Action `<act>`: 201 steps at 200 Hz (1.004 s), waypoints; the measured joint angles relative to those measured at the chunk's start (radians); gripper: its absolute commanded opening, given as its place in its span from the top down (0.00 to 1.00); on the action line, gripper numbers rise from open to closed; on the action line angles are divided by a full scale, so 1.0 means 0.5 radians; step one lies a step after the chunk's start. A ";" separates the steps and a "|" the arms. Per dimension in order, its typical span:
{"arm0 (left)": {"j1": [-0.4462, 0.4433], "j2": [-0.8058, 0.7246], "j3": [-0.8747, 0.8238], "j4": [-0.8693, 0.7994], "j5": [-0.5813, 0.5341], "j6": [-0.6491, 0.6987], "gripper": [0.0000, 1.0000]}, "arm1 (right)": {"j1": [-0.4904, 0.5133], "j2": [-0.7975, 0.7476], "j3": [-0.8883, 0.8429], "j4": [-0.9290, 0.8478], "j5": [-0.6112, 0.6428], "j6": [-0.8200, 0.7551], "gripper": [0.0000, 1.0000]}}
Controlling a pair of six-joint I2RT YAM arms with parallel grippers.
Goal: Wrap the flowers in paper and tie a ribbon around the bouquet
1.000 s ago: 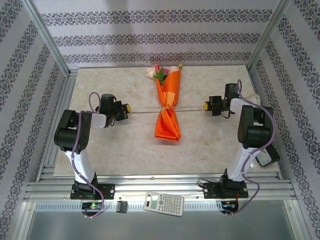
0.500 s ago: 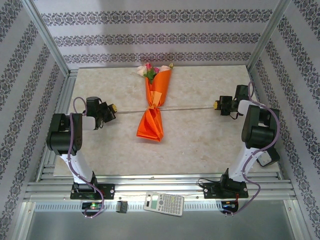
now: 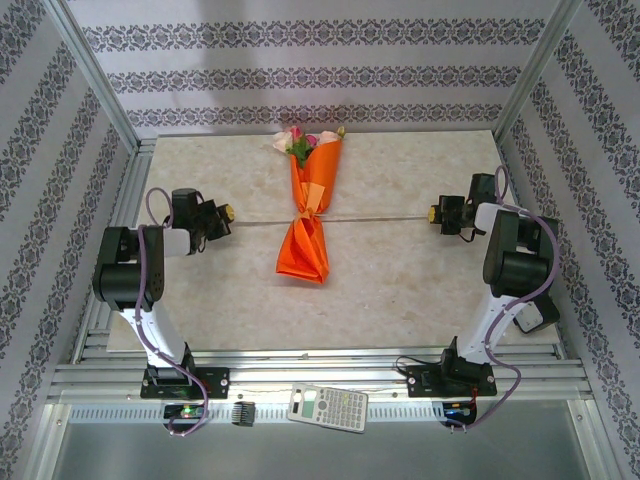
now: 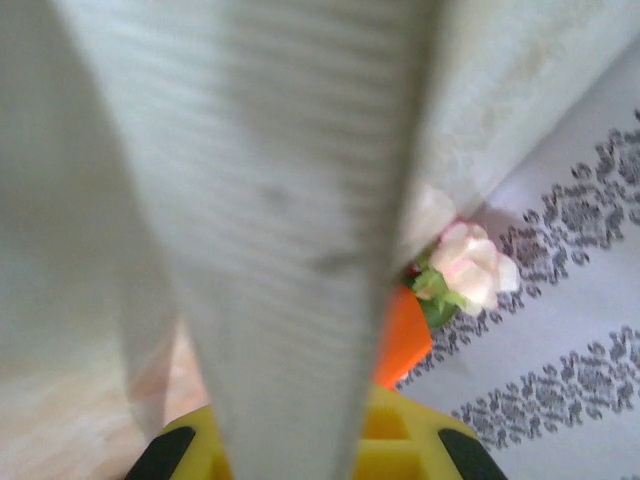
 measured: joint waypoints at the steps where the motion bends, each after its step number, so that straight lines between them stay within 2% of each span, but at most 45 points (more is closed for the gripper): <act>1: -0.001 0.000 0.004 -0.002 0.000 0.005 1.00 | 0.000 0.000 0.000 0.000 0.003 -0.003 1.00; 25: -0.066 -0.031 0.119 -0.050 0.008 0.111 1.00 | 0.079 -0.011 0.028 -0.060 0.072 -0.068 1.00; 105: -0.488 -0.053 0.443 -0.266 0.067 0.288 1.00 | 0.471 -0.245 0.049 -0.244 0.116 -0.184 1.00; 161: -0.589 -0.051 0.497 -0.273 0.065 0.268 1.00 | 0.520 -0.255 0.052 -0.398 0.117 -0.263 1.00; 201: -0.679 -0.050 0.529 -0.215 0.066 0.115 1.00 | 0.524 -0.259 0.048 -0.462 0.114 -0.350 1.00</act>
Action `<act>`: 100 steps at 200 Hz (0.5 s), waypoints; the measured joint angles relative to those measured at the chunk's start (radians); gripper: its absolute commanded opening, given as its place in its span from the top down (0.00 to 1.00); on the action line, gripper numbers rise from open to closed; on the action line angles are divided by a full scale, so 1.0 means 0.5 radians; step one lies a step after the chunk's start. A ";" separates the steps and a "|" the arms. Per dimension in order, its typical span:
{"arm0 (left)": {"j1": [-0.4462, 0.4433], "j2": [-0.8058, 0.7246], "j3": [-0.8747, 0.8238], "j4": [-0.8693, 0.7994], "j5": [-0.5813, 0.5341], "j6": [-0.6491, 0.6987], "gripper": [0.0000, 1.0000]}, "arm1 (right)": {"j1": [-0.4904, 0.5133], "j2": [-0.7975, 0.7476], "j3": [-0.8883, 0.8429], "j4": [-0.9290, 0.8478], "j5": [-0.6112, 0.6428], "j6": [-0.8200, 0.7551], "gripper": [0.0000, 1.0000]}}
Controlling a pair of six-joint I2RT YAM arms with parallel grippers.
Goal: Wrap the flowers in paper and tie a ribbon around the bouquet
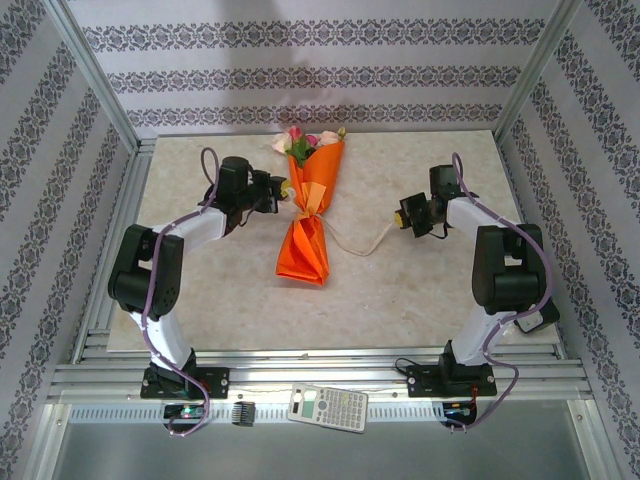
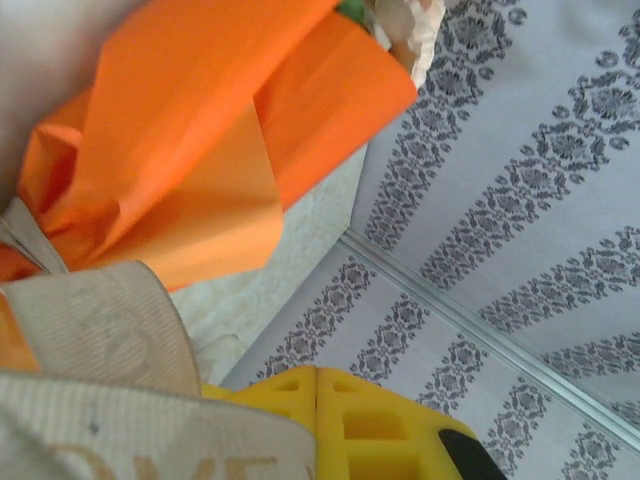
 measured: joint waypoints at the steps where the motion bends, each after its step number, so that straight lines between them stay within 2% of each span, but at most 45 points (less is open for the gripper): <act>1: -0.002 0.000 0.000 0.002 0.000 -0.003 1.00 | 0.000 0.000 0.000 -0.001 0.000 -0.002 1.00; 34: -0.099 0.010 0.004 0.084 -0.004 -0.145 1.00 | 0.041 0.000 0.022 -0.082 -0.009 -0.083 1.00; 61: -0.184 0.043 0.027 0.179 -0.012 -0.232 1.00 | 0.104 0.001 0.169 -0.221 -0.008 -0.214 1.00; 100: -0.220 0.074 0.031 0.240 -0.024 -0.291 1.00 | 0.237 0.000 0.347 -0.391 0.009 -0.359 1.00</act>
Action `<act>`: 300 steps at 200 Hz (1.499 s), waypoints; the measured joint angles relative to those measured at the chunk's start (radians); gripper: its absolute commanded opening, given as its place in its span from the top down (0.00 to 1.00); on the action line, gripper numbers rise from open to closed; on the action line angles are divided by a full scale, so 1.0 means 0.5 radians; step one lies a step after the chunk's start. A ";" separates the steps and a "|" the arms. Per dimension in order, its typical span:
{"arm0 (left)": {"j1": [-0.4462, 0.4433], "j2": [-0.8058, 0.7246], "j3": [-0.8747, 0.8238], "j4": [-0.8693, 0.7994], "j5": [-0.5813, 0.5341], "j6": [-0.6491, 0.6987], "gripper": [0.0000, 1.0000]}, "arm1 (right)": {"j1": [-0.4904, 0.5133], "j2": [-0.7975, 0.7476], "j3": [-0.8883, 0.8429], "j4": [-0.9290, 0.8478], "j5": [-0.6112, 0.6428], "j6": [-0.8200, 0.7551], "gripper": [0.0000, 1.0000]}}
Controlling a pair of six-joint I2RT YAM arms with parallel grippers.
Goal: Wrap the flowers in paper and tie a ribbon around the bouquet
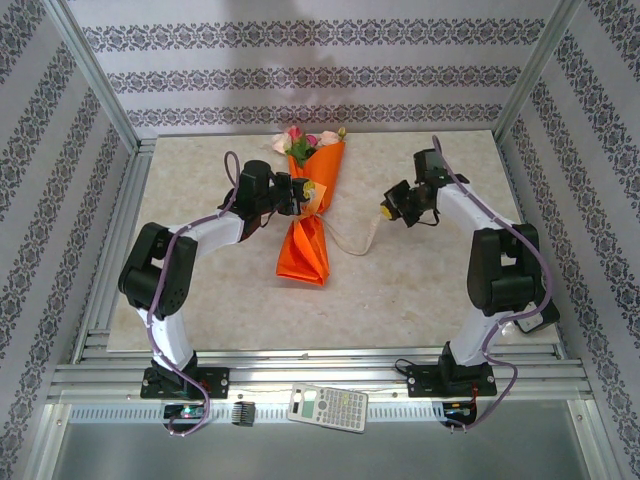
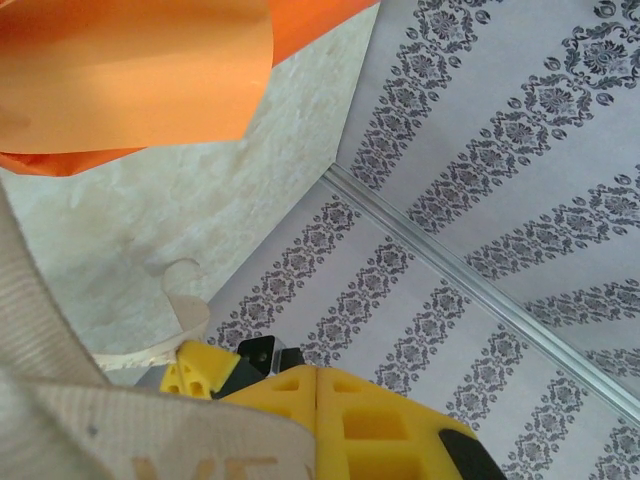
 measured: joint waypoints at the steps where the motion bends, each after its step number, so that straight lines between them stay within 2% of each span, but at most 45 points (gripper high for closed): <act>1: 0.000 0.000 0.000 0.002 0.000 0.000 1.00 | 0.006 0.000 0.000 -0.008 0.000 -0.004 1.00; 37: 0.000 0.009 0.001 0.037 -0.007 -0.021 1.00 | 0.207 -0.090 -0.269 -0.073 0.011 0.043 1.00; 42: 0.000 0.014 0.003 0.037 -0.007 -0.022 1.00 | 0.236 -0.098 -0.305 -0.084 0.008 0.050 0.97; 53: 0.000 0.028 0.006 0.038 -0.007 -0.024 1.00 | 0.296 -0.098 -0.345 -0.114 -0.010 0.060 0.88; 66: 0.000 0.045 0.006 0.039 -0.006 -0.030 1.00 | 0.349 -0.095 -0.347 -0.154 -0.031 0.059 0.67; 77: 0.000 0.058 0.007 0.047 -0.005 -0.037 1.00 | 0.373 -0.095 -0.343 -0.175 -0.047 0.028 0.55; 97: 0.000 0.075 0.007 0.050 -0.004 -0.046 1.00 | 0.320 -0.116 -0.343 -0.231 -0.045 -0.034 0.45; 131: 0.000 0.082 0.017 0.053 0.002 -0.067 1.00 | 0.011 -0.247 -0.299 -0.352 0.008 -0.178 0.43; 157: 0.000 0.093 0.041 0.066 0.003 -0.079 1.00 | -0.271 -0.221 -0.154 -0.422 0.089 -0.302 0.43; 177: 0.000 0.093 0.064 0.071 0.013 -0.080 1.00 | -0.416 -0.051 0.066 -0.461 0.170 -0.389 0.43; 196: 0.000 0.095 0.087 0.076 0.017 -0.080 1.00 | -0.438 0.191 0.300 -0.471 0.234 -0.439 0.45; 210: 0.000 0.096 0.101 0.076 0.018 -0.079 1.00 | -0.424 0.348 0.419 -0.472 0.267 -0.461 0.50; 249: 0.000 0.106 0.134 0.078 0.024 -0.079 1.00 | -0.369 0.571 0.518 -0.520 0.335 -0.464 0.57; 270: -0.001 0.130 0.175 0.078 0.040 -0.079 1.00 | -0.358 0.601 0.523 -0.520 0.359 -0.444 0.69; 278: -0.001 0.134 0.179 0.077 0.050 -0.080 1.00 | -0.355 0.624 0.533 -0.517 0.361 -0.443 0.78; 291: -0.002 0.138 0.179 0.077 0.062 -0.080 1.00 | -0.346 0.676 0.562 -0.511 0.366 -0.435 1.00; 300: -0.002 0.142 0.181 0.077 0.071 -0.080 1.00 | -0.346 0.712 0.567 -0.494 0.369 -0.435 1.00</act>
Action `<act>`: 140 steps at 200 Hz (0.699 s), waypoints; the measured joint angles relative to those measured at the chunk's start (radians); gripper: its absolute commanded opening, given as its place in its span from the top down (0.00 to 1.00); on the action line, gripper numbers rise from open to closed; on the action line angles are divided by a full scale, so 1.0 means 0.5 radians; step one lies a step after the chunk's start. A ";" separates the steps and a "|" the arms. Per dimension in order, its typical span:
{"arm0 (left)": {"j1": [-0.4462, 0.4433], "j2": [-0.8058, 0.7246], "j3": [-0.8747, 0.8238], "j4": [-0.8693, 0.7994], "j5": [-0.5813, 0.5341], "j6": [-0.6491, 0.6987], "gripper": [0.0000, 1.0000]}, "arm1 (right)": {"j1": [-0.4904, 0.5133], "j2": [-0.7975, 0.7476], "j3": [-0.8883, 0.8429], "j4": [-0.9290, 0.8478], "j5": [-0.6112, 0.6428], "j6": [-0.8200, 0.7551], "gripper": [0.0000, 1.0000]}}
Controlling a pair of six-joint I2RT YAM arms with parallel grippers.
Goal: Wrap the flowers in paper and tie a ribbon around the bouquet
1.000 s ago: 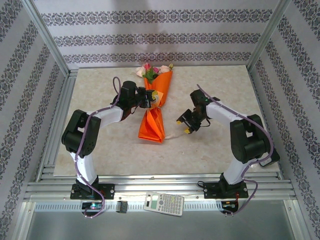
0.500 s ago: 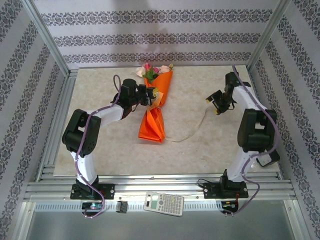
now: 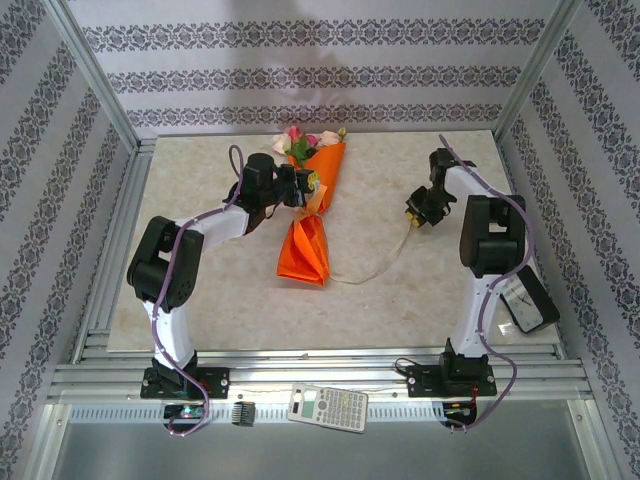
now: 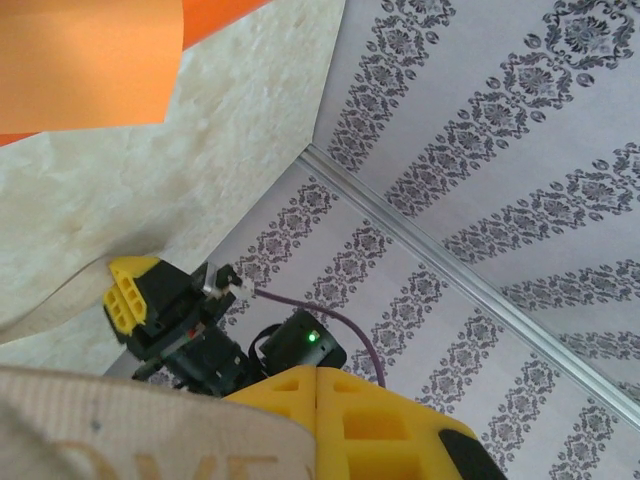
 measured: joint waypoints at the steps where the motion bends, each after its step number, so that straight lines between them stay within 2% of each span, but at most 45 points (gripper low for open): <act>1: 0.000 0.001 0.000 0.000 0.001 0.000 1.00 | 0.000 0.003 0.000 0.000 0.002 0.004 1.00; 38: -0.001 0.049 0.049 -0.001 0.060 0.003 1.00 | 0.013 -0.004 0.011 0.048 0.050 0.027 1.00; 61: -0.002 0.071 0.103 -0.040 0.122 0.079 1.00 | 0.088 -0.031 0.152 0.030 0.071 -0.012 1.00; 99: -0.015 0.076 0.189 -0.239 0.202 0.377 1.00 | 0.352 -0.102 0.763 0.050 0.030 -0.066 1.00; 140: -0.048 0.076 0.222 -0.393 0.205 0.817 1.00 | 0.671 0.001 1.481 0.135 -0.219 -0.086 1.00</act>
